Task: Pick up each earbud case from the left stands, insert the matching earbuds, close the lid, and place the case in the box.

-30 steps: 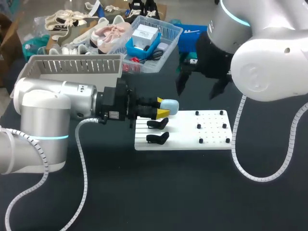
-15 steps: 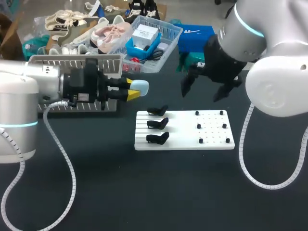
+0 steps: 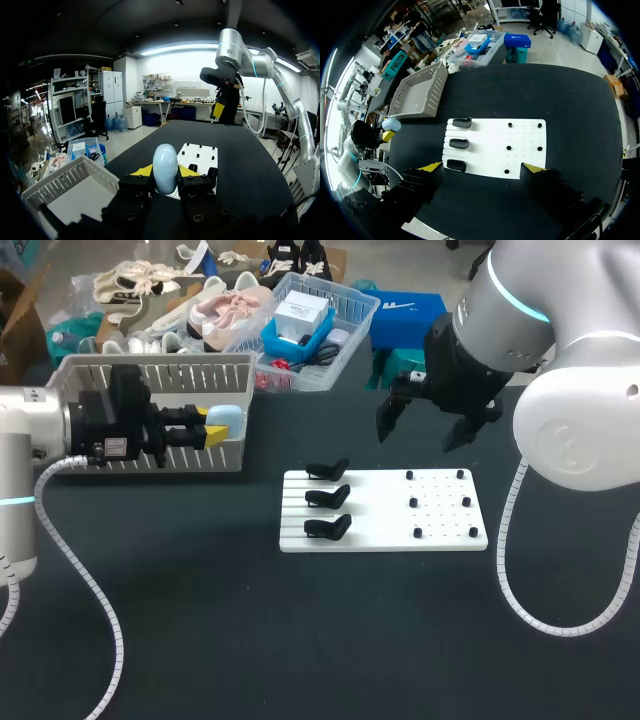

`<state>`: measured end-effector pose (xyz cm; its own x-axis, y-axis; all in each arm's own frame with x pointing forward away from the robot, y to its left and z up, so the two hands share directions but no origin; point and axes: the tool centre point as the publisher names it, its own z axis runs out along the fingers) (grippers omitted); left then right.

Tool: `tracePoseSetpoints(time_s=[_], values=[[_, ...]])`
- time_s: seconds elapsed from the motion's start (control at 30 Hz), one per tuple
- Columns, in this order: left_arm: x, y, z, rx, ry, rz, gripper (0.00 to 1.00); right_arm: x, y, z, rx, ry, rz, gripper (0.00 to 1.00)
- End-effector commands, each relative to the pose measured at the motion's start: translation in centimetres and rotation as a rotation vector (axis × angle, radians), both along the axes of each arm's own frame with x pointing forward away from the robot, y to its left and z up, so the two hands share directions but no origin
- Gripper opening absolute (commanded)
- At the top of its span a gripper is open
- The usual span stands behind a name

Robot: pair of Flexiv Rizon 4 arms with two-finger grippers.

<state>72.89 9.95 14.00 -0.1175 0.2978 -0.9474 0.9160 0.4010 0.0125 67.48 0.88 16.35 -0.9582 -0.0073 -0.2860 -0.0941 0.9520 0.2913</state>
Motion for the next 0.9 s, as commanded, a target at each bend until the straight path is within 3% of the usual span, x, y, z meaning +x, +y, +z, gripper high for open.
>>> tracePoseSetpoints(time_s=[0.03,0.33,0.67,0.9], values=[[0.6,1.4,-0.6,-0.005,0.001,0.114,0.00,-0.3,-0.1,0.0,0.000,-0.009,-0.006,1.00],[4.4,4.9,-2.3,0.030,0.053,0.245,0.00,-0.3,-0.1,0.0,0.000,-0.009,-0.006,1.00],[8.6,6.5,-3.3,0.049,0.078,0.308,0.00,-0.3,-0.1,0.0,0.000,-0.009,-0.006,1.00],[11.1,7.2,-5.0,0.109,0.124,0.348,0.00,-0.3,-0.1,0.0,0.000,-0.009,-0.006,1.00]])
